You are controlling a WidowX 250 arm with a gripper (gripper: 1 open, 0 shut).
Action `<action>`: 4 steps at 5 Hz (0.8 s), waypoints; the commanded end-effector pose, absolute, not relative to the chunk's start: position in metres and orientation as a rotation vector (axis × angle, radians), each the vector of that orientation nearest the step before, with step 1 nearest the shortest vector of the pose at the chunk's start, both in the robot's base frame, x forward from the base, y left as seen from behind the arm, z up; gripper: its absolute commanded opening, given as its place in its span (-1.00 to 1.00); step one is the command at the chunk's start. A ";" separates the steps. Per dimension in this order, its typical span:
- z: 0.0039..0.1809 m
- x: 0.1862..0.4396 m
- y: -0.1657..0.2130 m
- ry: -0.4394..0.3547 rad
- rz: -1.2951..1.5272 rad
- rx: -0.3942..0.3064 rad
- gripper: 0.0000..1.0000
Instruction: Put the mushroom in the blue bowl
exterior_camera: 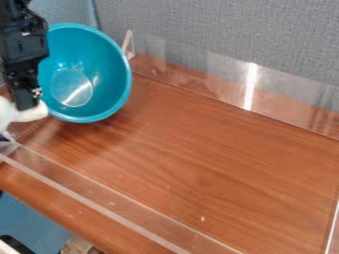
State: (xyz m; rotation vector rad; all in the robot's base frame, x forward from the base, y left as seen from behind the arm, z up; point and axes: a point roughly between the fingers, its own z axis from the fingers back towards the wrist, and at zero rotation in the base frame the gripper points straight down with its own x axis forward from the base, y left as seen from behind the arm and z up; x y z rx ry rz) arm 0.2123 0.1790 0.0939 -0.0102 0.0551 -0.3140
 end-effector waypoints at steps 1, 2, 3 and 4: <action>0.110 0.213 0.187 0.021 -0.289 0.037 -1.00; 0.109 0.211 0.187 0.026 -0.279 0.033 -1.00; 0.108 0.210 0.187 0.031 -0.270 0.030 -1.00; 0.107 0.209 0.186 0.036 -0.262 0.027 -1.00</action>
